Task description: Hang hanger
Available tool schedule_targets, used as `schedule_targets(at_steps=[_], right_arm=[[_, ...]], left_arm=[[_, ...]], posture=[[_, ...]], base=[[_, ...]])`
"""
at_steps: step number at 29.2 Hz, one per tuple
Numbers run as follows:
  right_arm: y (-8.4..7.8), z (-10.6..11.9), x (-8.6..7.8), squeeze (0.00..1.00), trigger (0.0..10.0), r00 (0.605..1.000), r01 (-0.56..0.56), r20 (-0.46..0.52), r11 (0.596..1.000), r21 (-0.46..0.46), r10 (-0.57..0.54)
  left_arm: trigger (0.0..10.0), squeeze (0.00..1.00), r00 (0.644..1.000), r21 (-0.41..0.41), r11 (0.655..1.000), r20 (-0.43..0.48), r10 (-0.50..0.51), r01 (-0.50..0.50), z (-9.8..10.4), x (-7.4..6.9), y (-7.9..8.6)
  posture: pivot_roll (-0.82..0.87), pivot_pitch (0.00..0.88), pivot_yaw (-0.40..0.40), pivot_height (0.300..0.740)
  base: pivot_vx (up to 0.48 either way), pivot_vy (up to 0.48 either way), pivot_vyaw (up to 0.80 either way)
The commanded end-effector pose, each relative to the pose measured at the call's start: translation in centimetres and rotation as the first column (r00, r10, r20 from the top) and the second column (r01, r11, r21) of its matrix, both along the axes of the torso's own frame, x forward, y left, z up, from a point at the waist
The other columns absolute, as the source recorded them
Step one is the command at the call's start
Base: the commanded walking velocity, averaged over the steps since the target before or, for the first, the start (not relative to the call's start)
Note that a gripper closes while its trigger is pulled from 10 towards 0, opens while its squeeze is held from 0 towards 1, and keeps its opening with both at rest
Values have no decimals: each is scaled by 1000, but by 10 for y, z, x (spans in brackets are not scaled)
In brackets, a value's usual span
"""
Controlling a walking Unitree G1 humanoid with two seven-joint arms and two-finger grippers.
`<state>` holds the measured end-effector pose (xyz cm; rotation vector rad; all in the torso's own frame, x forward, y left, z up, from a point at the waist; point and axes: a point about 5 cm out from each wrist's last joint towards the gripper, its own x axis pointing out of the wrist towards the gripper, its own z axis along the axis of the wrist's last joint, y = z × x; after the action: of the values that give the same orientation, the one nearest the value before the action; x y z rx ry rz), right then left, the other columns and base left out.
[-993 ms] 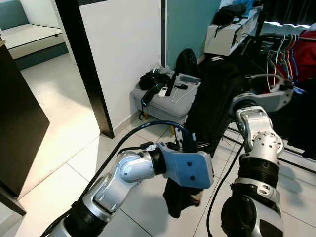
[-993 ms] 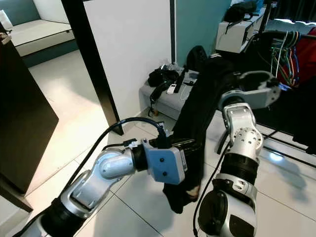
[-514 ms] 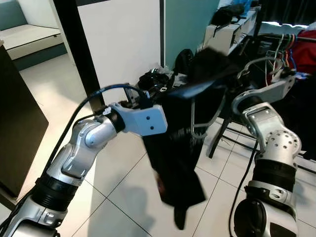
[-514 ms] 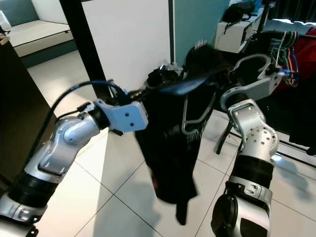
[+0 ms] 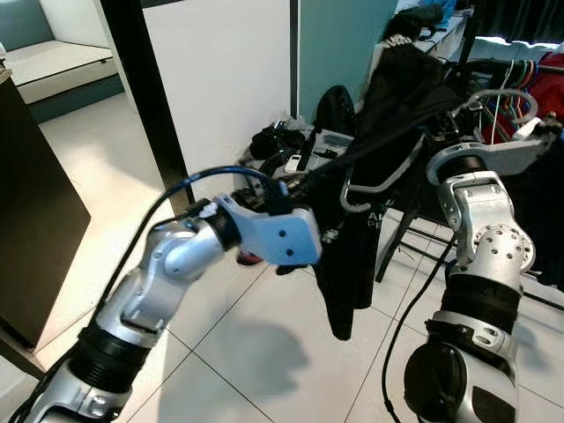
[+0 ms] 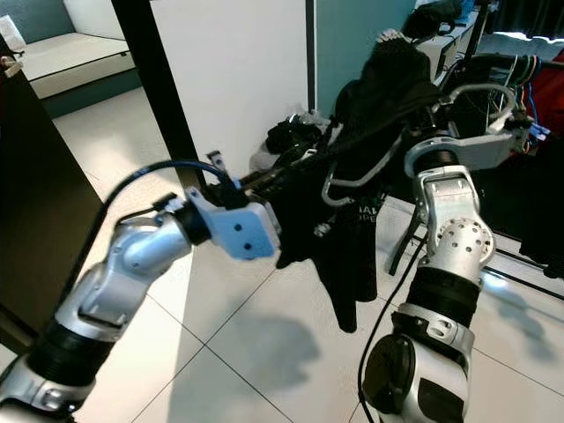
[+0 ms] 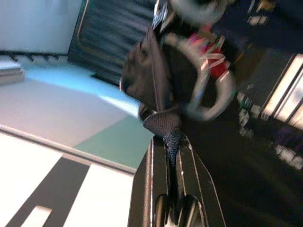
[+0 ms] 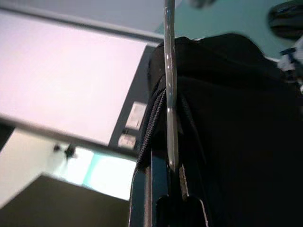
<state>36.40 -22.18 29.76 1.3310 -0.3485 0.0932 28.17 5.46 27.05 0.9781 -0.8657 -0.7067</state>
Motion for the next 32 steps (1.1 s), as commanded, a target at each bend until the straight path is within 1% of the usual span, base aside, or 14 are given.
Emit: schedule_targets(at_steps=[1, 11, 12, 14, 15, 16, 17, 18, 21, 23, 26, 27, 29, 32], right_arm=[[-10, 7, -1, 0, 10000, 998, 64, 18, 997, 34, -65], [4, 14, 4, 0, 10000, 999, 12, 41, 996, 90, -16], [14, 13, 5, 0, 10000, 998, -37, 44, 996, 79, 33], [14, 13, 5, 0, 10000, 998, -37, 44, 996, 79, 33], [22, 11, 5, 0, 10000, 997, -67, 30, 996, 52, 65], [22, 11, 5, 0, 10000, 997, -67, 30, 996, 52, 65], [32, 6, 7, 0, 10000, 995, -96, 6, 995, 39, 95], [32, 6, 7, 0, 10000, 995, -96, 6, 995, 39, 95], [47, -4, 7, 0, 10000, 988, -148, -39, 989, 9, 148], [49, -7, 6, 0, 10000, 987, -152, -49, 988, 6, 153], [49, -7, 6, 0, 10000, 987, -152, -49, 988, 6, 153], [45, -9, 6, 0, 10000, 990, -129, -57, 992, 5, 130], [45, -9, 6, 0, 10000, 990, -129, -57, 992, 5, 130], [33, -9, 8, 0, 10000, 995, -74, -68, 997, 9, 74]], left_arm=[[10000, 0, 1000, -5, 1000, 6, -14, 14, -2, -5, -1], [10000, 0, 998, 30, 998, -23, -58, 59, -26, -14, -18], [10000, 0, 1000, 36, 999, -12, -6, 7, -31, -8, -15], [10000, 0, 1000, 36, 999, -12, -6, 7, -31, -8, -15], [10000, 0, 999, 41, 999, 2, 35, -35, -32, -3, -11], [10000, 0, 999, 41, 999, 2, 35, -35, -32, -3, -11], [10000, 0, 995, 30, 995, 31, 97, -98, -30, 4, -4], [10000, 0, 995, 30, 995, 31, 97, -98, -30, 4, -4], [10000, 0, 975, -7, 979, 94, 201, -201, -20, 17, 11], [10000, 0, 964, -27, 971, 119, 238, -236, -14, 20, 19], [10000, 0, 964, -27, 971, 119, 238, -236, -14, 20, 19], [10000, 0, 950, -45, 961, 148, 275, -271, -8, 21, 30], [10000, 0, 950, -45, 961, 148, 275, -271, -8, 21, 30], [10000, 0, 945, -51, 958, 159, 286, -281, -6, 18, 36]], posture=[[-32, 62, 19, 740], [-29, 65, 23, 740], [-30, 64, 23, 740], [-30, 64, 23, 740], [-30, 65, 22, 740], [-30, 65, 22, 740], [-33, 65, 24, 740], [-33, 65, 24, 740], [-34, 64, 24, 740], [-34, 61, 27, 740], [-34, 61, 27, 740], [-35, 61, 25, 740], [-35, 61, 25, 740], [-30, 58, 19, 740]], base=[[0, 0, 0], [0, 0, 0], [0, 0, 0], [0, 0, 0], [0, 0, 0], [0, 0, 0], [0, 0, 0], [0, 0, 0], [0, 0, 0], [0, 0, 0], [0, 0, 0], [0, 0, 0], [0, 0, 0], [0, 0, 0]])
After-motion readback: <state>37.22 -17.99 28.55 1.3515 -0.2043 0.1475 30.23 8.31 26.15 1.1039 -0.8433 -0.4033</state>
